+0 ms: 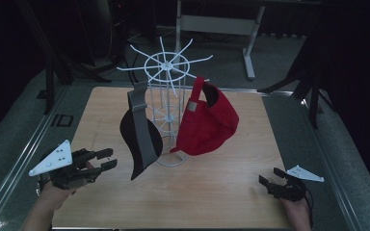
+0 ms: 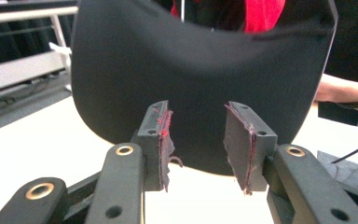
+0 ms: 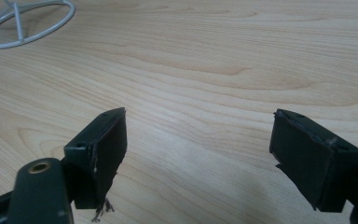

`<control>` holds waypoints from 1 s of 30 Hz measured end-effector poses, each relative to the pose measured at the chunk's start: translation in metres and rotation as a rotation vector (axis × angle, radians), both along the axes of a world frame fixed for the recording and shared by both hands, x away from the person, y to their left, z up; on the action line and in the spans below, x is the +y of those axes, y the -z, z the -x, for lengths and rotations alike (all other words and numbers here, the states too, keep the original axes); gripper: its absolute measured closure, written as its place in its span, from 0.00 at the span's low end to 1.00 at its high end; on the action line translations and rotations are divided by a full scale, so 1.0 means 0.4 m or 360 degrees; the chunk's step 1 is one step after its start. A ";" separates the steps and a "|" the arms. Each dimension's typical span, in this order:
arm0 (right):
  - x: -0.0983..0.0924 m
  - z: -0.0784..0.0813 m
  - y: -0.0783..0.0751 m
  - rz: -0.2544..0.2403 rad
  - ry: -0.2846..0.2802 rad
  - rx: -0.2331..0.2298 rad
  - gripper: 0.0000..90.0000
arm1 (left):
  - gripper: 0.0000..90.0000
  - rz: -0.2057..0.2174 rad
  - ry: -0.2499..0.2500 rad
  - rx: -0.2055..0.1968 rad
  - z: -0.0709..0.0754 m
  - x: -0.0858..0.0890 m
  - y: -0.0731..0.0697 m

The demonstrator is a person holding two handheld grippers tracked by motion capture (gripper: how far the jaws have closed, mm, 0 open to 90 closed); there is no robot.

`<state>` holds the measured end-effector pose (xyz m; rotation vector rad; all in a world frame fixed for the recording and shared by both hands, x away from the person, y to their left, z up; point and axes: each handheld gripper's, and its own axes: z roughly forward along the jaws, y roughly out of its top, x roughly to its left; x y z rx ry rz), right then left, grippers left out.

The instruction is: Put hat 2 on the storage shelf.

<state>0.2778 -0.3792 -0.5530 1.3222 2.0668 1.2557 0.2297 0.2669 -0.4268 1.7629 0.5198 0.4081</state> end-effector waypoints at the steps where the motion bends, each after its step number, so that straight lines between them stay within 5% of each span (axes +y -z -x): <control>1: 0.000 0.000 0.000 0.0000 0.0000 0.0000 0.21 | 0.68 -0.0013 -0.0012 0.0006 0.000 0.000 0.011; 17: -0.001 -0.001 0.001 0.0002 0.0005 0.0005 0.21 | 0.68 -0.0051 -0.0055 0.0172 0.004 0.005 0.183; 30: -0.001 -0.002 0.001 -0.0001 0.0016 0.0010 0.21 | 0.68 -0.0028 -0.0101 0.0274 0.004 0.026 0.247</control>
